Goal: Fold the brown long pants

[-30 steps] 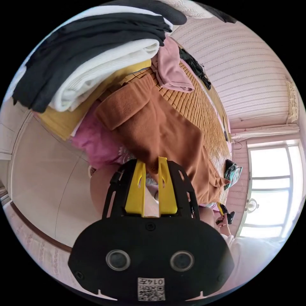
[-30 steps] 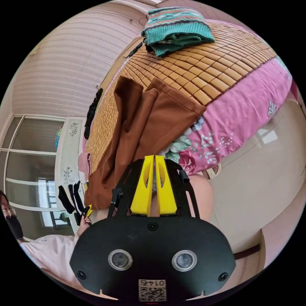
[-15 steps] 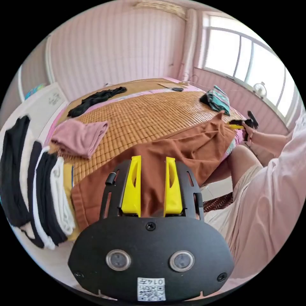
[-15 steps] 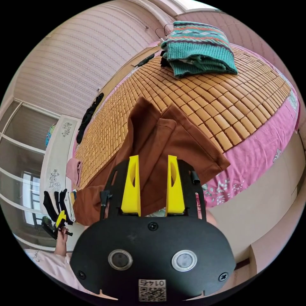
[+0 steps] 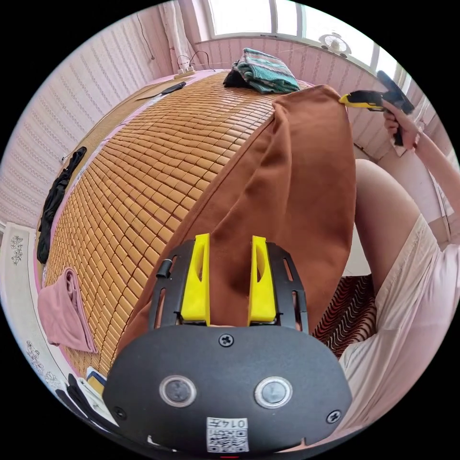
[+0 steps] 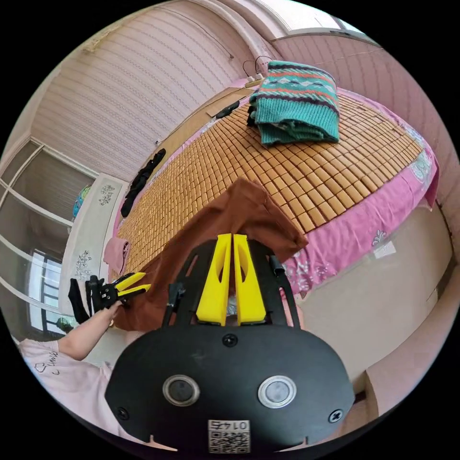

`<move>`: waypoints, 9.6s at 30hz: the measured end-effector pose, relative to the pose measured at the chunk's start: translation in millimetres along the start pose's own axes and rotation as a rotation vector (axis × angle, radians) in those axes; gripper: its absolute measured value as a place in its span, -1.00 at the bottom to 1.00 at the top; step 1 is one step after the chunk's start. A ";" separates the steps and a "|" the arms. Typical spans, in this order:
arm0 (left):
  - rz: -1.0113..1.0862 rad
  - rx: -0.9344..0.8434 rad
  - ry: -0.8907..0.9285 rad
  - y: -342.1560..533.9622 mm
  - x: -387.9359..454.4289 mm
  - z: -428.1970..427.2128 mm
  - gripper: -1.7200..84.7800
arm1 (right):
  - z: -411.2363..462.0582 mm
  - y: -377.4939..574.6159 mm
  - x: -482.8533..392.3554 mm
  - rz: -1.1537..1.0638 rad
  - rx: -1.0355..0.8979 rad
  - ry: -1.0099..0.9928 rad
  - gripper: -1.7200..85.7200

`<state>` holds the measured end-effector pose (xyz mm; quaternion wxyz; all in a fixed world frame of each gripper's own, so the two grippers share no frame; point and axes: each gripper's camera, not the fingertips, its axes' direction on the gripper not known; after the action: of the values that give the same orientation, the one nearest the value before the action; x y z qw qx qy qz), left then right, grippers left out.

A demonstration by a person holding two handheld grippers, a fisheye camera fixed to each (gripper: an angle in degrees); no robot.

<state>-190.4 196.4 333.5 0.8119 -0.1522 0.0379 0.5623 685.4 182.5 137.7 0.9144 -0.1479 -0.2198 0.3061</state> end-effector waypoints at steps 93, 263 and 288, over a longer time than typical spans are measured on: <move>-0.790 0.040 -0.166 286.6 -59.8 -110.1 -0.98 | 297.6 66.4 -363.0 -0.948 -0.489 0.072 -0.97; -0.093 0.518 0.261 -138.0 -10.7 -141.2 -0.97 | -74.5 204.4 -119.3 -0.769 0.264 -0.470 -0.94; -0.979 -0.018 -0.048 354.2 -89.5 -101.6 -0.58 | 19.2 105.9 -131.3 -0.256 0.262 0.210 -0.86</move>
<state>-539.4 200.1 185.3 0.9802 -0.1461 -0.0617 0.1184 529.7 184.5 70.4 0.9751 -0.0298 -0.0989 0.1961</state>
